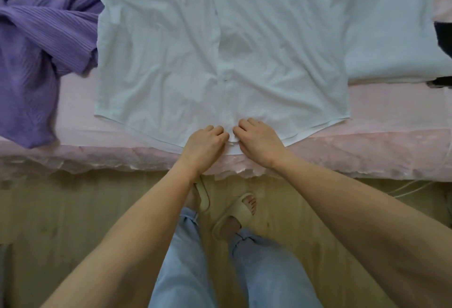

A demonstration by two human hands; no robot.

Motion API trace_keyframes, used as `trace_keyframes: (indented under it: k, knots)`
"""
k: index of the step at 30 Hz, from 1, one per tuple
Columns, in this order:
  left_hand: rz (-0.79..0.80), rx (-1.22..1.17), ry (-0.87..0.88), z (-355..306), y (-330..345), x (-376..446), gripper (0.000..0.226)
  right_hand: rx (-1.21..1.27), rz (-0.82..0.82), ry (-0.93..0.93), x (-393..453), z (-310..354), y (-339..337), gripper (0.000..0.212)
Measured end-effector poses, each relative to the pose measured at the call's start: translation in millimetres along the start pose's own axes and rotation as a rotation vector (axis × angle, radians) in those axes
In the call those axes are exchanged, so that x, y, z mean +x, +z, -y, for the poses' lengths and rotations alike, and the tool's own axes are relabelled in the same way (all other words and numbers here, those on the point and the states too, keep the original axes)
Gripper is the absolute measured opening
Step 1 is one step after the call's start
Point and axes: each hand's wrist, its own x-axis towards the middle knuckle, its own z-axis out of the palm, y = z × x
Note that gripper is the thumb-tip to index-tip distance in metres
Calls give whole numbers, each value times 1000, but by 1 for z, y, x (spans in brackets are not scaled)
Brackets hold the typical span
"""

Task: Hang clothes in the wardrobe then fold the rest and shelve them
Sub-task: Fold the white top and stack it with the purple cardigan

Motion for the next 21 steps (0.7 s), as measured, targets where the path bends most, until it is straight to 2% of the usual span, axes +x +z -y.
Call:
trace_keyframes:
  k: [3,5,8,10,11,14,16,18,19,21]
  knots:
    - [97,-100,-56,-1,-7,2,12,42,13,-24,-1,-1,-2,21]
    - [260,-82,-49,-6,-12,1,18,60,153,-48,-3,1,-3,9]
    - [459,-5,-21,-14,-24,3,19,21,381,-72,-1,6,-10,13]
    - [517,39,-7,-13,-35,9,21,85,416,-58,-2,5,-14,15]
    - [500,52,-20,-11,-41,12,22,110,380,-66,-4,2,-14,23]
    - [313,-1,-80,6,-49,19,27,66,253,-81,-15,-8,-21,48]
    - [463,1,-97,17,-55,25,31,69,357,-37,-18,-13,-31,43]
    - [594,-55,-146,24,-67,37,29,122,412,0,-16,-17,-45,27]
    - [576,-78,-177,28,-77,46,28,142,337,45,-13,-21,-55,22]
    - [437,-56,-214,38,-98,70,27,160,35,244,-3,-41,-70,17]
